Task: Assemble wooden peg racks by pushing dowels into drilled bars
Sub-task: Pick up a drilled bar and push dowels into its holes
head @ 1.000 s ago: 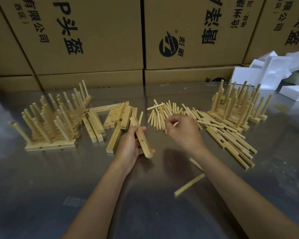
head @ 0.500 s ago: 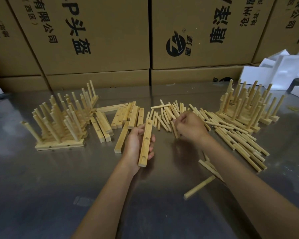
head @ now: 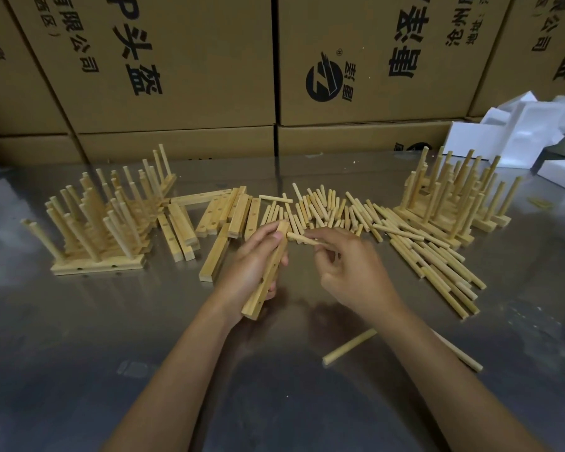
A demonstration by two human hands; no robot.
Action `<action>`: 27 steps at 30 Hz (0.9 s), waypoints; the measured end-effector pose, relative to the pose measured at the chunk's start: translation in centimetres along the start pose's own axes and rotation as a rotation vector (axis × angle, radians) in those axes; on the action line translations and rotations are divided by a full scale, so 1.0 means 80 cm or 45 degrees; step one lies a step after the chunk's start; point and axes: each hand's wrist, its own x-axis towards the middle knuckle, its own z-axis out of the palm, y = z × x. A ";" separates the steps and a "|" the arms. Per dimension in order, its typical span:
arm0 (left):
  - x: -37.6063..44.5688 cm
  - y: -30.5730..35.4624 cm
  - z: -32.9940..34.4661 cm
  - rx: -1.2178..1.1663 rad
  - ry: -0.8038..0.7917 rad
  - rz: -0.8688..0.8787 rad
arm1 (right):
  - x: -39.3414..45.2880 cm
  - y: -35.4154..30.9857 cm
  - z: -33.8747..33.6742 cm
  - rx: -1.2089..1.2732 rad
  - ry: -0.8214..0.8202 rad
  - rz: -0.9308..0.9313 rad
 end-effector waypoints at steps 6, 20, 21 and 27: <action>-0.004 -0.001 0.001 0.018 -0.053 0.072 | -0.001 0.000 0.001 -0.083 0.059 -0.187; -0.007 -0.003 -0.002 0.098 -0.077 0.025 | -0.002 0.000 -0.001 0.022 0.105 -0.083; -0.007 -0.003 -0.002 0.084 -0.093 0.020 | -0.003 0.000 0.001 0.051 0.118 -0.050; -0.007 -0.001 -0.002 0.101 -0.141 0.000 | -0.004 0.006 0.007 0.250 0.130 0.154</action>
